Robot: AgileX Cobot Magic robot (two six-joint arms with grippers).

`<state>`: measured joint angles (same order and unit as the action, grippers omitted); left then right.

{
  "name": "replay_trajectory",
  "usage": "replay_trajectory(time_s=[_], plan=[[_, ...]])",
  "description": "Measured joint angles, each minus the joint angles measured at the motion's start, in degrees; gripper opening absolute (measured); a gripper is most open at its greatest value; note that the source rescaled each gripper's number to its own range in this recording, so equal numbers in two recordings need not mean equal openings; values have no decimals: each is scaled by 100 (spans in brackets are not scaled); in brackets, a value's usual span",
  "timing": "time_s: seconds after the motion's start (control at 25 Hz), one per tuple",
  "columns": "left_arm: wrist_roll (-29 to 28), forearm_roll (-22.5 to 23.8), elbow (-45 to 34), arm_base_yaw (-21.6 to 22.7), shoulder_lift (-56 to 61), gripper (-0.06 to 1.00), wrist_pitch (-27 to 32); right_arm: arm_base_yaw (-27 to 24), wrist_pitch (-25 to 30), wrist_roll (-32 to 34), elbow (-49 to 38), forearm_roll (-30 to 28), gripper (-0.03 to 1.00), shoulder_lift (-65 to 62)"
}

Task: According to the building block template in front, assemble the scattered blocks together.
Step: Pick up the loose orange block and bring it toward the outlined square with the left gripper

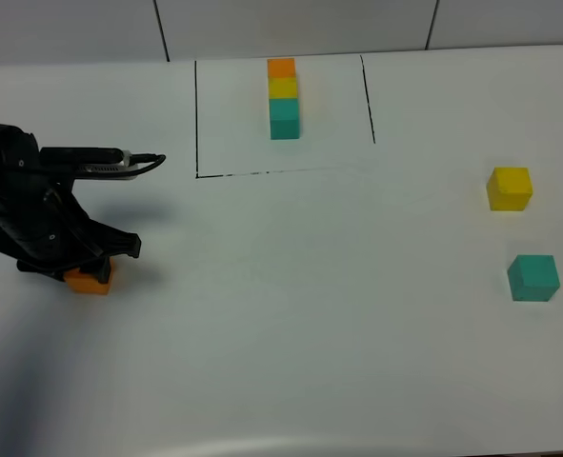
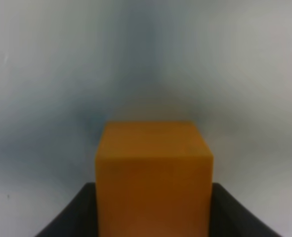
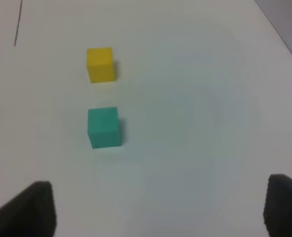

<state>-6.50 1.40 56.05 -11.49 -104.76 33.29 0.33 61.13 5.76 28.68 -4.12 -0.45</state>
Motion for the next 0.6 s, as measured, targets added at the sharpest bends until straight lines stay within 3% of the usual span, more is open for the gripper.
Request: replay_trajectory(time_s=[0.16,0.4,0.6], plan=[[794,11,452,-119,-2,0,464,0,0,0,0,0,72,0],[2725,5,1262,-655,-65,0,1061,0,0,0,0,0,72,0],[3660,5,2409,-1118,-554,0,1954,0,0,0,0,0,72,0]])
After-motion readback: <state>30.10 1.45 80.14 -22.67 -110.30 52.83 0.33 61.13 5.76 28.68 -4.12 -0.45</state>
